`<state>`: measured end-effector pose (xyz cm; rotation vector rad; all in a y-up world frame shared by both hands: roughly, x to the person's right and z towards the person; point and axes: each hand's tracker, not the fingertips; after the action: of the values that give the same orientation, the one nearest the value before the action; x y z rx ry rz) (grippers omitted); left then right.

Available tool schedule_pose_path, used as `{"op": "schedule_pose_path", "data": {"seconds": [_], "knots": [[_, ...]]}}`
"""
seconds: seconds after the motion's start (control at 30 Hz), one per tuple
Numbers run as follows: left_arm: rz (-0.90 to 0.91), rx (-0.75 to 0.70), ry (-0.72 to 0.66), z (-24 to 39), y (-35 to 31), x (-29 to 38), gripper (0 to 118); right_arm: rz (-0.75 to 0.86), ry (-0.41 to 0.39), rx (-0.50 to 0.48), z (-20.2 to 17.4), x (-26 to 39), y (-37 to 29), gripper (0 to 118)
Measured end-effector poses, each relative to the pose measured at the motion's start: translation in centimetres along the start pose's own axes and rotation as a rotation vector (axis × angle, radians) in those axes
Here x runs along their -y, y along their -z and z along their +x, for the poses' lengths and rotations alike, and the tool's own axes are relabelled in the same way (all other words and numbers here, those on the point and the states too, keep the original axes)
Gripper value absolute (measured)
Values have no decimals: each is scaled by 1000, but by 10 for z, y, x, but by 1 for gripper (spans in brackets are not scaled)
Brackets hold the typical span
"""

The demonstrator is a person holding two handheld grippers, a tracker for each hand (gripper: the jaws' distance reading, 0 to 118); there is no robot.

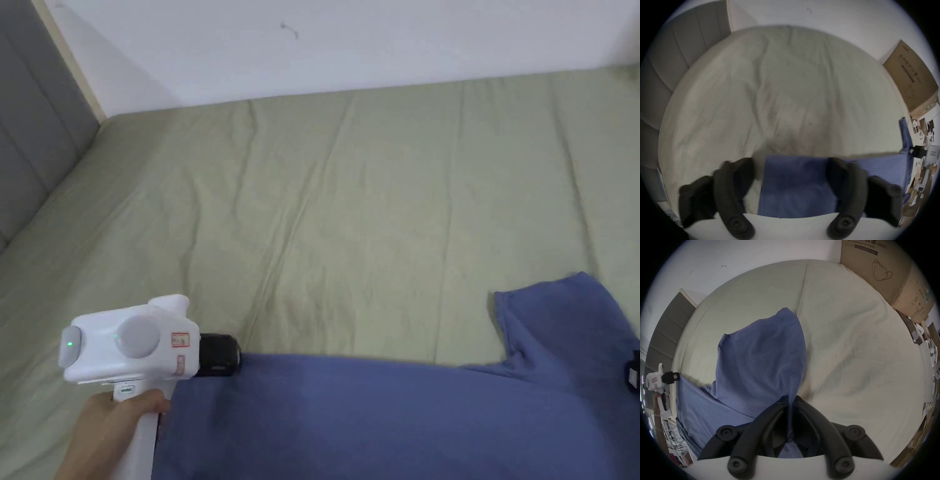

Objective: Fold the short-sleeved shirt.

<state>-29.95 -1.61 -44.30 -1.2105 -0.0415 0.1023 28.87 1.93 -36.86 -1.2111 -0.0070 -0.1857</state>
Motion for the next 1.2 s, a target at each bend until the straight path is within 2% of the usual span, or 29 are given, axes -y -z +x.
{"op": "schedule_pose_path", "data": {"seconds": [0.03, 0.07, 0.1, 0.17, 0.2, 0.27, 0.4, 0.47, 0.6, 0.7, 0.87, 0.93, 1.0, 1.07, 1.1, 1.13, 1.17, 1.2], "knots": [[2, -43, 33, 1, 11, 3, 86, 2, 8, -2, 0, 0, 0, 6], [50, -20, 53, 7, 6, 9, 81, 2, 15, -6, 0, 0, -1, 6], [57, -44, 42, 10, -4, 9, 66, 3, 17, -9, -1, 0, -2, 6], [68, -68, 63, 12, -18, 8, 16, 7, 25, -23, -1, -1, -7, 6], [67, -56, 57, 11, -25, 9, 2, 15, 35, -48, -1, -1, -12, 6], [55, 102, -49, 5, -40, 13, 2, 42, 46, -86, -1, 2, -27, 6], [128, 50, 53, 5, -95, 42, 2, 106, 30, -161, 0, 17, -72, 6], [148, 54, 59, 6, -129, 66, 2, 130, 34, -180, 2, 29, -96, 6], [232, 98, 14, -4, -192, 123, 2, 201, 43, -292, 3, 75, -153, 6], [253, 90, 0, -8, -224, 172, 2, 222, 13, -267, 2, 120, -186, 6], [191, 72, -74, -30, -225, 249, 2, 170, 46, -278, 16, 204, -204, 6], [158, 103, -116, -36, -216, 279, 2, 97, 54, -243, 19, 236, -192, 6], [140, 96, -123, -37, -202, 299, 3, 29, 32, -144, 19, 261, -173, 6], [101, 46, -115, -33, -192, 313, 8, -7, -58, -46, 26, 277, -151, 6], [115, 50, -111, -32, -190, 318, 19, 14, -86, -31, 24, 283, -145, 8], [127, 58, -124, -33, -188, 319, 51, 29, -86, -9, 21, 285, -139, 30], [145, 78, -160, -35, -189, 320, 82, 31, -74, 15, 17, 285, -139, 62], [138, 93, -199, -38, -194, 319, 107, 35, -70, 28, 12, 283, -139, 91]]}}
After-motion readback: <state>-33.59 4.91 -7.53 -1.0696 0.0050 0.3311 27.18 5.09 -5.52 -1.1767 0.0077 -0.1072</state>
